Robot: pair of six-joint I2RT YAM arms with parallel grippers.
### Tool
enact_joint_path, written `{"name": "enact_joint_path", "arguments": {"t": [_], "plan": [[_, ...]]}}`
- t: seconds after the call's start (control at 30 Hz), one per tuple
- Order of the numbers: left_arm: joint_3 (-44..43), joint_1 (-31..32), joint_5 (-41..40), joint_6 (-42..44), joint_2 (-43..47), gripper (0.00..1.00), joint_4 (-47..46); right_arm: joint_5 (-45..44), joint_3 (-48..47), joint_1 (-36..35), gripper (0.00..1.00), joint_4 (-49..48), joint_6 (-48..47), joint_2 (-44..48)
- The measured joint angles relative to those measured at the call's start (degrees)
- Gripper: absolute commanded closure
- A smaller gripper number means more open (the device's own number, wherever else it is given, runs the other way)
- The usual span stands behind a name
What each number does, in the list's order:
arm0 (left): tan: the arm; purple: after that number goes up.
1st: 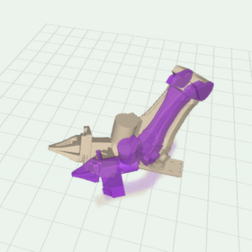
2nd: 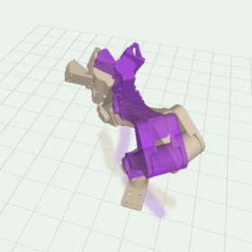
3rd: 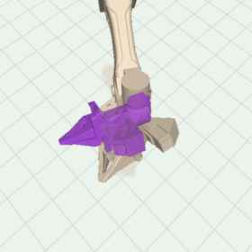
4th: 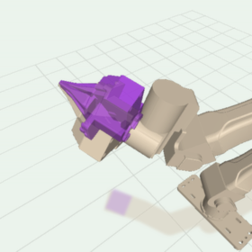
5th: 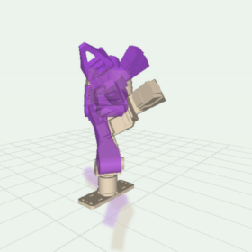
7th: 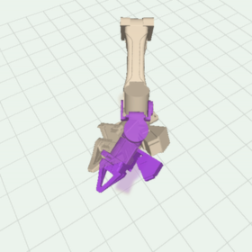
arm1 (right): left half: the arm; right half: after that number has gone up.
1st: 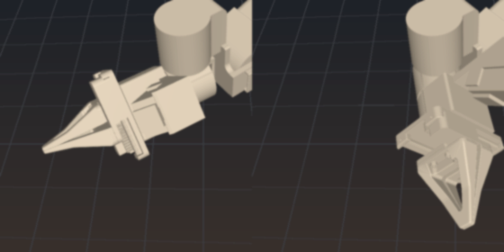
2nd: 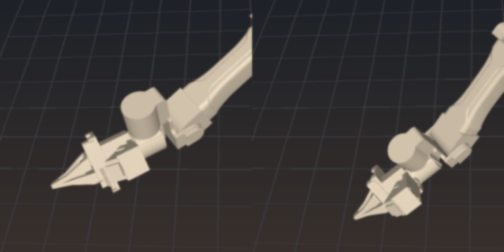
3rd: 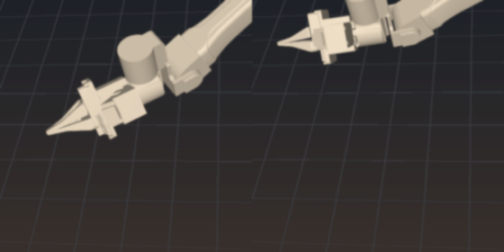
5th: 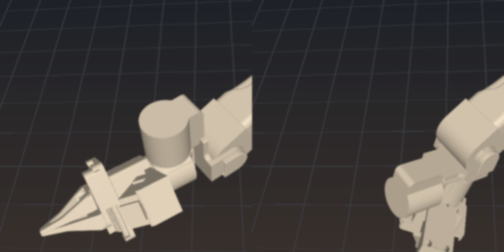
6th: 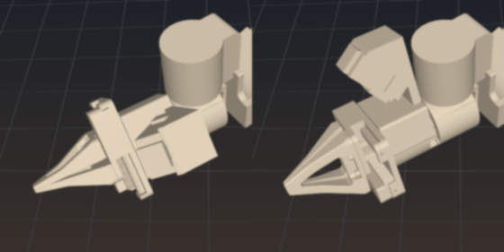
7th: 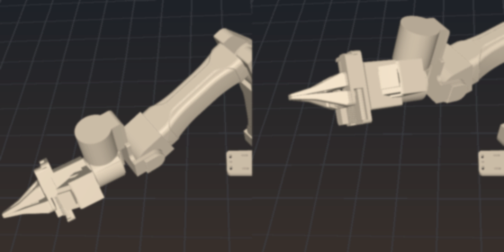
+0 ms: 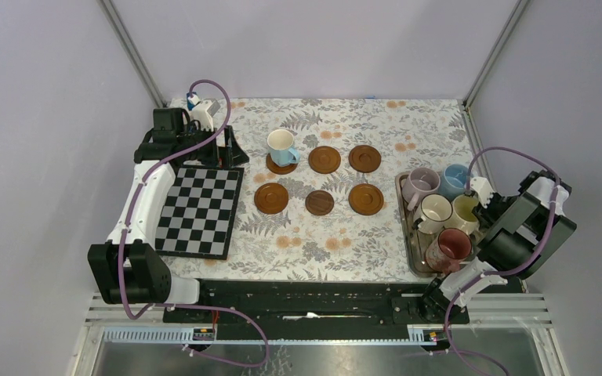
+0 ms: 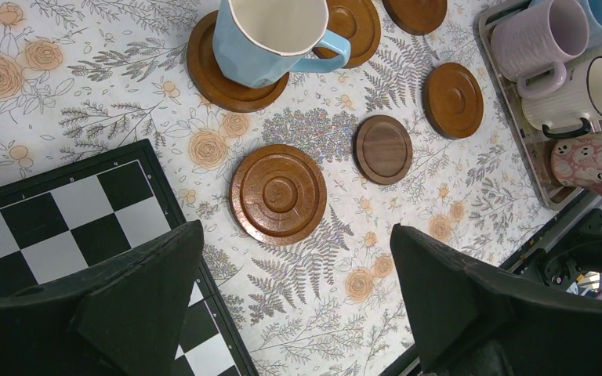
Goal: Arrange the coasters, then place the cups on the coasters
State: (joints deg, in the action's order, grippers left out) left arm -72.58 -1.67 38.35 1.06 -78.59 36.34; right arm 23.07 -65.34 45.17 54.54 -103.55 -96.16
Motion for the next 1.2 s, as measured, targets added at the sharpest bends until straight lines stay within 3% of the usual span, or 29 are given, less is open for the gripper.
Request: {"name": "enact_joint_path", "arguments": {"t": [0.27,0.4,1.2], "plan": [[0.00,0.00,-0.39,-0.07,0.00,0.01,0.00,2.10,0.66,2.60,0.77,-0.81,0.57,0.00],[0.00,0.00,-0.39,-0.09,0.00,0.01,0.00,2.60,0.70,3.74,0.99,-0.24,0.61,0.00],[0.00,0.00,-0.37,-0.70,-0.42,0.01,0.00,5.88,-5.95,6.38,1.00,8.98,6.03,8.26]]}}
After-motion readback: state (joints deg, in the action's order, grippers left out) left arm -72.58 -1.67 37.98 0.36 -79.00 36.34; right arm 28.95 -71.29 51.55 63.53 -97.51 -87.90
